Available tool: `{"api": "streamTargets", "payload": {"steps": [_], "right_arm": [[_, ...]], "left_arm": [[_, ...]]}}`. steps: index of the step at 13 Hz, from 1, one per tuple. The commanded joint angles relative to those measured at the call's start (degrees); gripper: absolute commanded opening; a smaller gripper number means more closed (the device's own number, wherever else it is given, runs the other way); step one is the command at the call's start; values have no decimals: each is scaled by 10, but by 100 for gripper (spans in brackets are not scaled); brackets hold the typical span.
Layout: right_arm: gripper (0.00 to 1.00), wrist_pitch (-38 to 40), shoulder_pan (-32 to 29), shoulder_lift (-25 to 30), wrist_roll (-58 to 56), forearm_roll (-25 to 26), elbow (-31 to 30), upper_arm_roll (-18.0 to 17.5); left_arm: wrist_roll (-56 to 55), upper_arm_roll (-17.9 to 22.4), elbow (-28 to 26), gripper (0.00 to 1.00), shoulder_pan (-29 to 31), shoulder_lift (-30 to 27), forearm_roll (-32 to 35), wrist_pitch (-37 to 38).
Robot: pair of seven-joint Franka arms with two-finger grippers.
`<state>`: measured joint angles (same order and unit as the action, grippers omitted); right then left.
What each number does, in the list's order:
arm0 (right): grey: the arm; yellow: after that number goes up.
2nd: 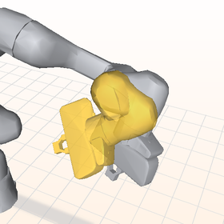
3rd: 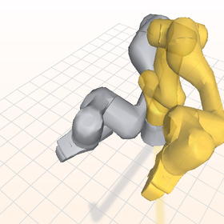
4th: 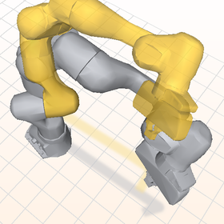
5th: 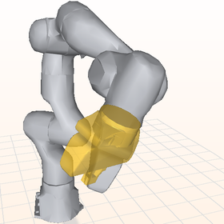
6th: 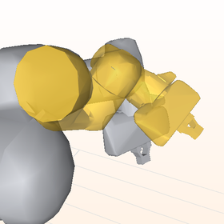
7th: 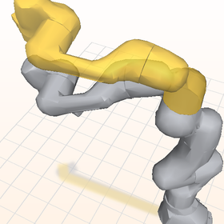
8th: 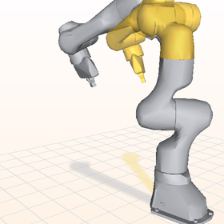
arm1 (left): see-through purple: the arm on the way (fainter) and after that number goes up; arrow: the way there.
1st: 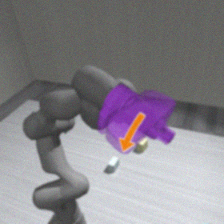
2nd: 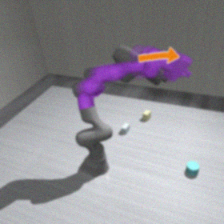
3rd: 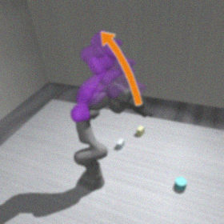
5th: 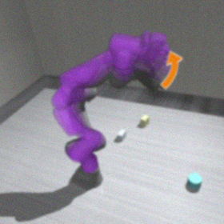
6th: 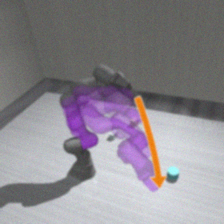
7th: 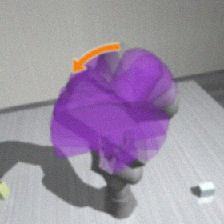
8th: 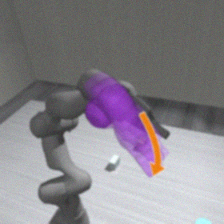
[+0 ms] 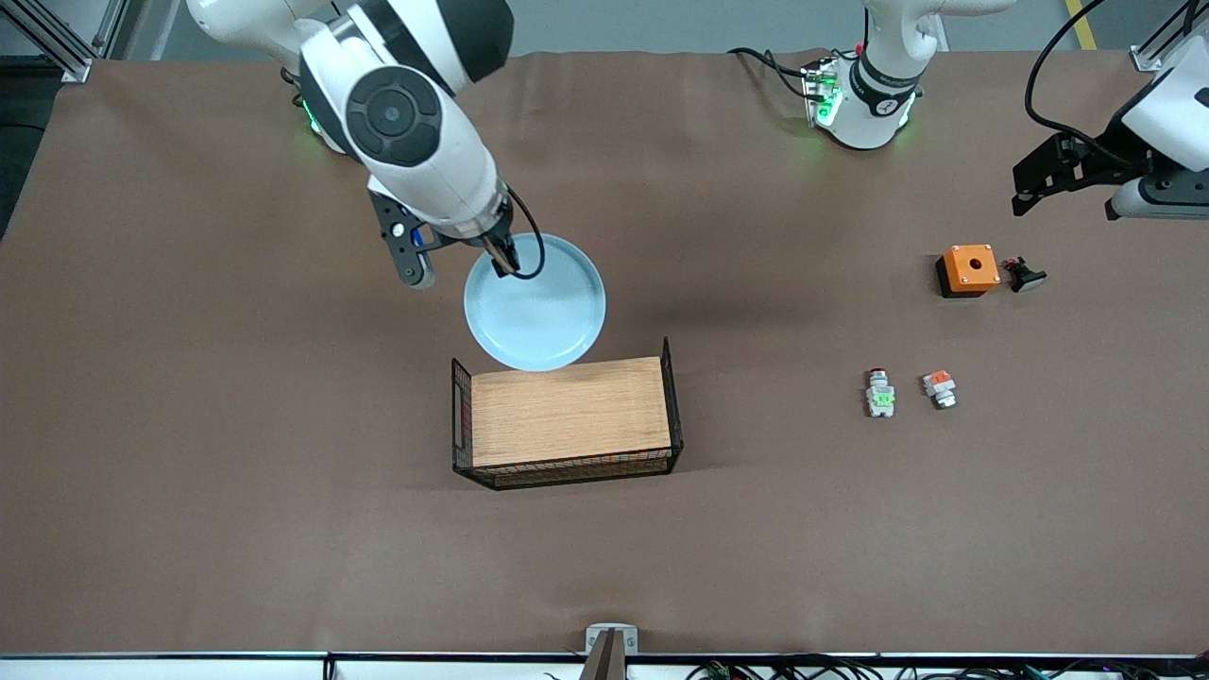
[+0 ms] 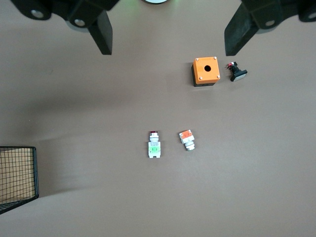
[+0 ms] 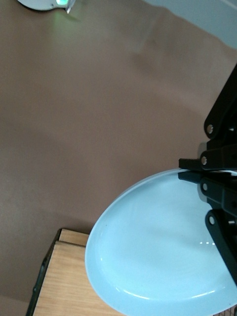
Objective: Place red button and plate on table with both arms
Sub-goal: 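Carry the blue plate away from the tray with the right gripper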
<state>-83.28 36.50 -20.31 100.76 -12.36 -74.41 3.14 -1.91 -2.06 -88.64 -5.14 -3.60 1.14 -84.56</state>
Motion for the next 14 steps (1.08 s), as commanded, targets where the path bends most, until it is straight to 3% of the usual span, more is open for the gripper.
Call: {"api": "streamTargets", "payload": {"steps": [1, 7, 14], "right_arm": [[0, 48, -33, 28, -57, -27, -6, -2], [0, 124, -114, 59, -222, -26, -6, -1], [0, 143, -224, 67, -440, -1, -6, 0]], "left_arm": [[-10, 0, -12, 100, -4, -15, 14, -9], [1, -6, -16, 100, -5, -15, 6, -6], [27, -7, -20, 100, -2, -16, 6, -4]]}}
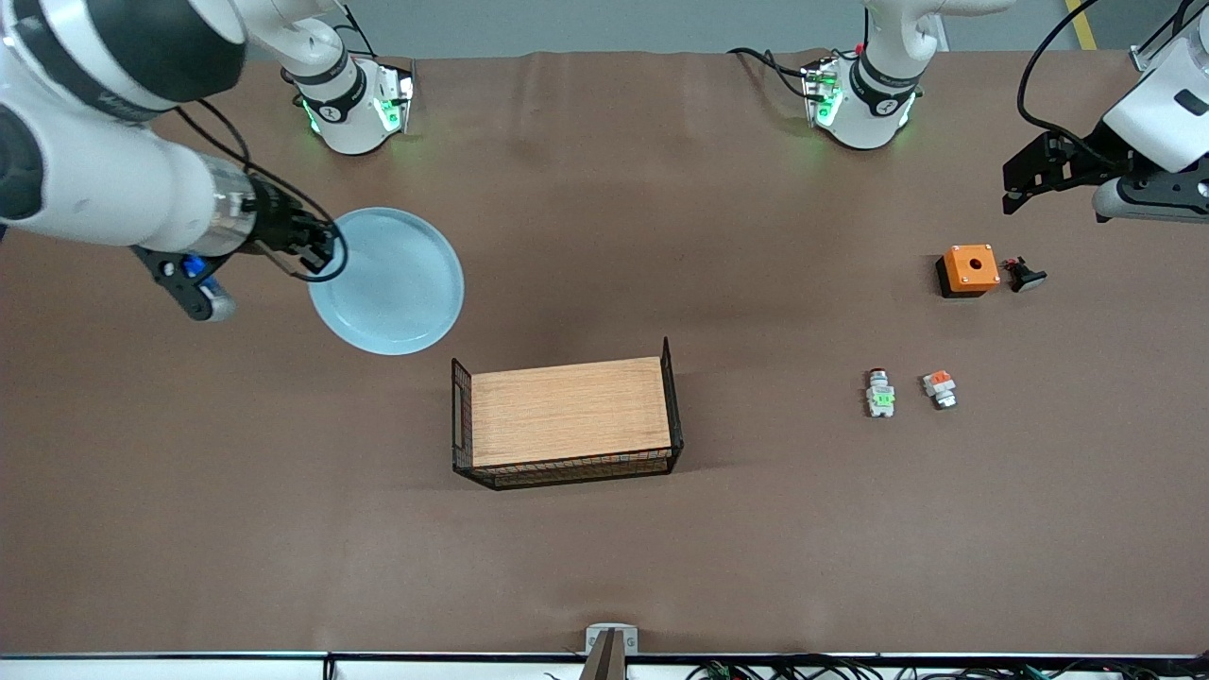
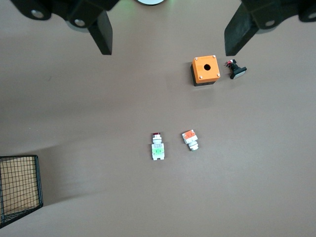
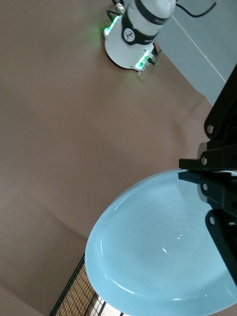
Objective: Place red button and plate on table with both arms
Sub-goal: 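Carry the blue plate away from the tray with the right gripper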
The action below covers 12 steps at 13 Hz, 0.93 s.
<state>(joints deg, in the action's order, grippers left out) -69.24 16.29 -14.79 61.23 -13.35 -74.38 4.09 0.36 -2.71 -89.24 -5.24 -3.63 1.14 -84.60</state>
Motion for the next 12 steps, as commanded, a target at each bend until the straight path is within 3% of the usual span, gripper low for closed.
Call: {"api": "streamTargets", "payload": {"steps": [1, 5, 12], "right_arm": [[0, 1, -35, 9, -71, 12, -8, -9], [0, -16, -91, 2, -190, 19, -13, -9], [0, -96, -118, -23, -310, 46, -49, -9]], "left_arm": [[4, -1, -14, 100, 0, -16, 5, -4], [3, -1, -13, 100, 0, -16, 5, -4], [3, -1, -14, 100, -1, -15, 6, -5]]}}
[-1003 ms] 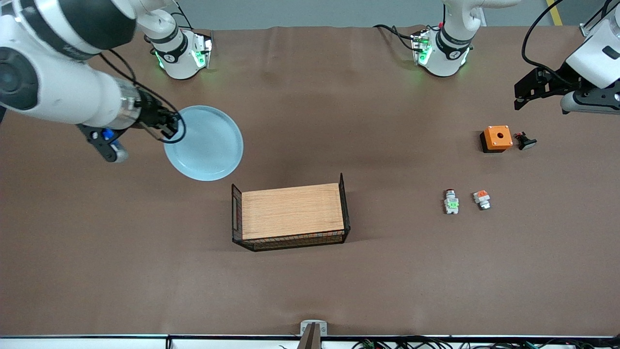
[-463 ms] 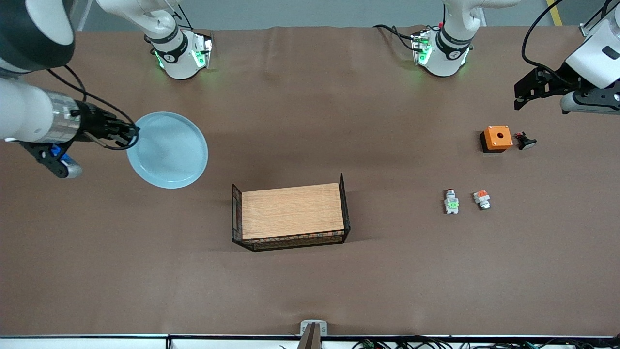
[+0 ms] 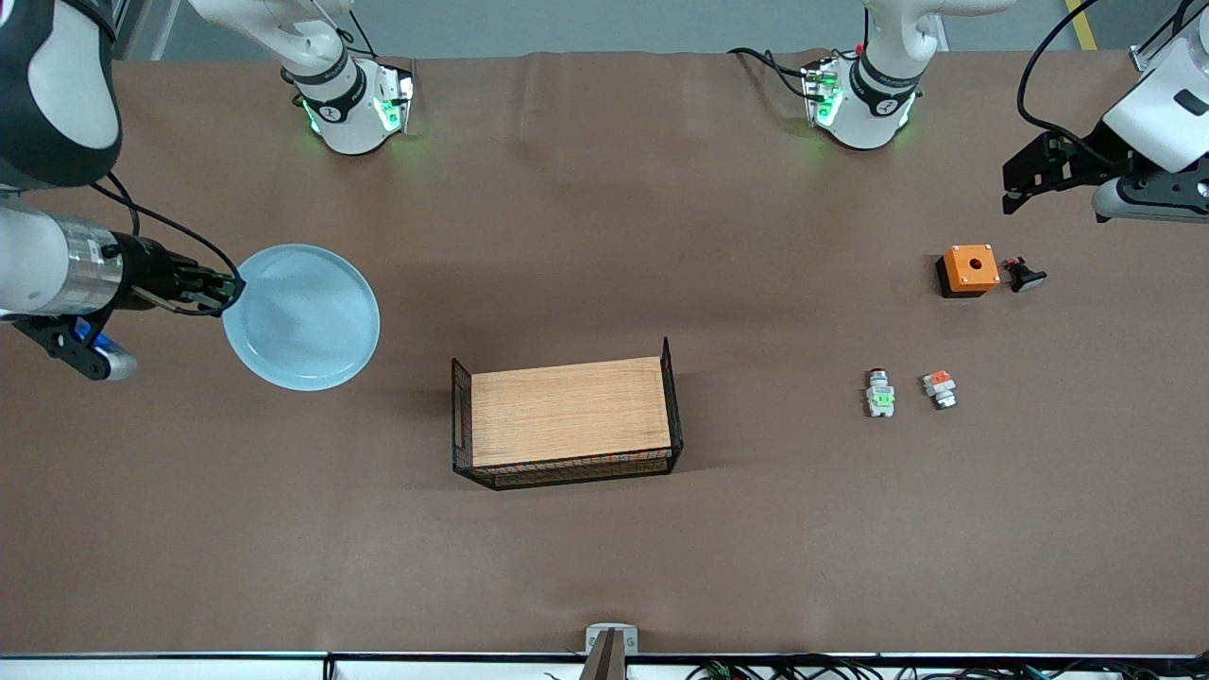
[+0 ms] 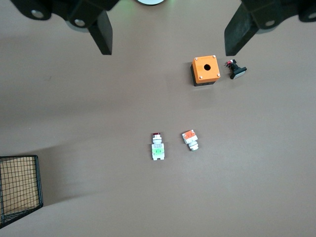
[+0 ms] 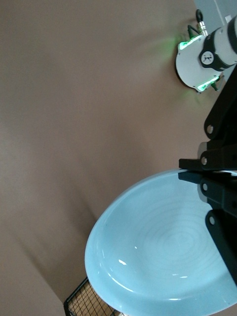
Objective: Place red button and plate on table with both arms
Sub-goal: 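Carry the blue plate away from the tray with the right gripper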
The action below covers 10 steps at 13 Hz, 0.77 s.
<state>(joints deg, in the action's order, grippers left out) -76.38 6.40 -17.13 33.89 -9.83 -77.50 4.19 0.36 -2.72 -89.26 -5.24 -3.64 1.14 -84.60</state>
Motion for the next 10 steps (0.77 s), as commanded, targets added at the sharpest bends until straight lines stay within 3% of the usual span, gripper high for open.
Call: {"api": "streamTargets", "payload": {"steps": [1, 4, 10], "right_arm": [[0, -41, -32, 0, -62, 12, -34, -10], [0, -109, -65, 1, -171, 14, -88, -4], [0, -291, -59, 24, -328, 6, -243, 48]], "left_arm": [[3, -1, -14, 100, -1, -15, 6, -5], [3, -1, -14, 100, -1, -14, 6, -5], [2, -1, -14, 100, -1, -12, 6, -6]]}}
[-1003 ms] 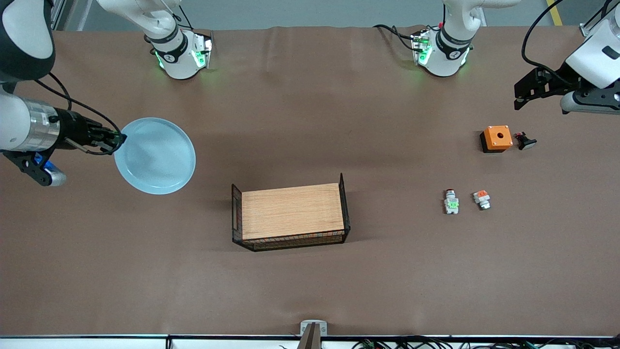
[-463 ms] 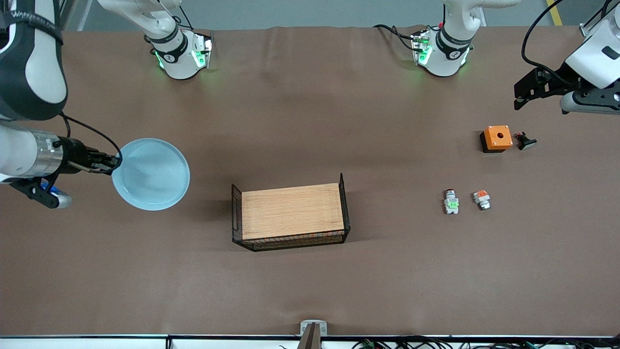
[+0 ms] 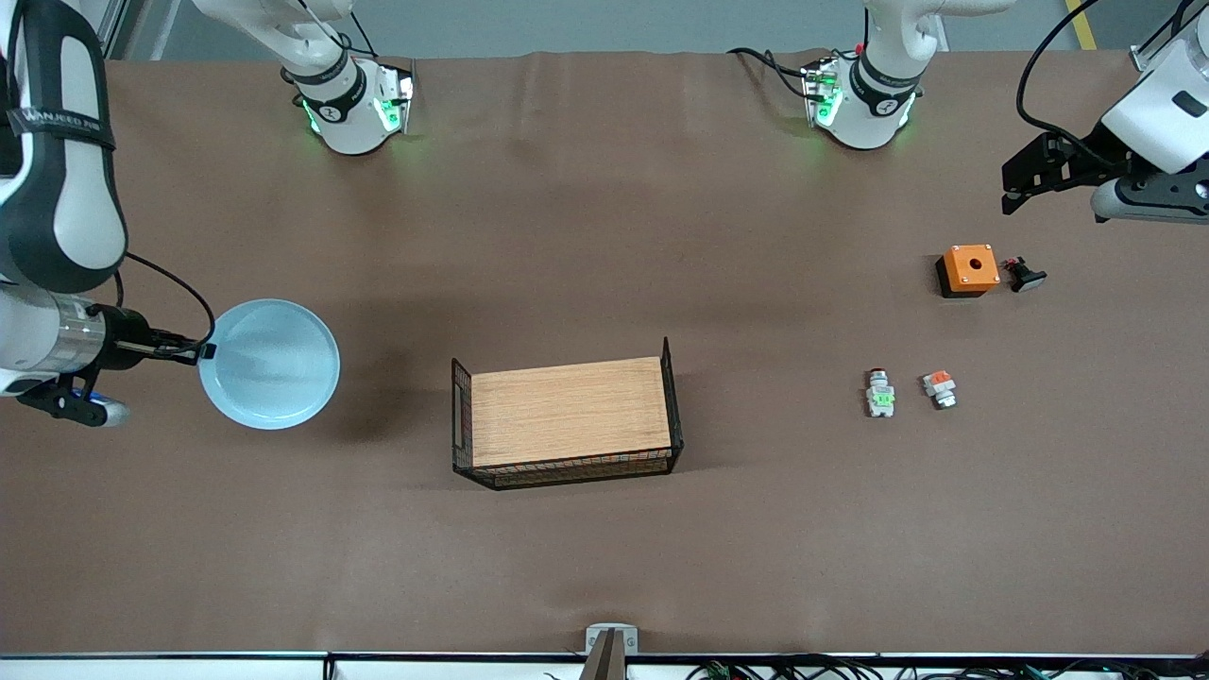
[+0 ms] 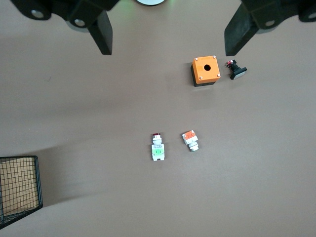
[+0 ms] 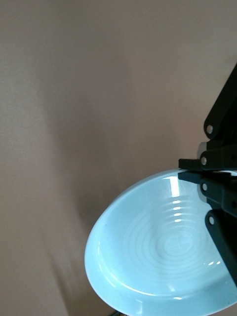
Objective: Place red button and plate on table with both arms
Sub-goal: 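Lower the blue plate onto the table with the right gripper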
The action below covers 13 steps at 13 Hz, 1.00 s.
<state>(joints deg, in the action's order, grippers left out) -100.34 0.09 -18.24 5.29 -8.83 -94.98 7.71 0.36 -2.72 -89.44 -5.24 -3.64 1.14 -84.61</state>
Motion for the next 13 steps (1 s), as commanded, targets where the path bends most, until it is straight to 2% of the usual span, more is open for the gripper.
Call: {"api": "streamTargets", "payload": {"steps": [1, 4, 8, 11, 13], "right_arm": [[0, -80, 4, 45, -57, -5, -96, 14], [0, -165, 3, 71, -117, -5, -168, 20], [0, -253, 2, 84, -202, -5, -230, 31], [0, -285, -25, 73, -268, -6, -238, 31], [0, -302, -50, 50, -320, -25, -238, 31]], "left_arm": [[2, -1, -12, 100, -1, -12, 6, -6], [2, -1, -13, 100, -1, -12, 6, -6], [-4, -1, -13, 100, -2, -11, 6, -6], [-12, -1, -13, 100, -3, -10, 6, -6], [-12, -1, -13, 100, -3, -11, 6, -6]]}}
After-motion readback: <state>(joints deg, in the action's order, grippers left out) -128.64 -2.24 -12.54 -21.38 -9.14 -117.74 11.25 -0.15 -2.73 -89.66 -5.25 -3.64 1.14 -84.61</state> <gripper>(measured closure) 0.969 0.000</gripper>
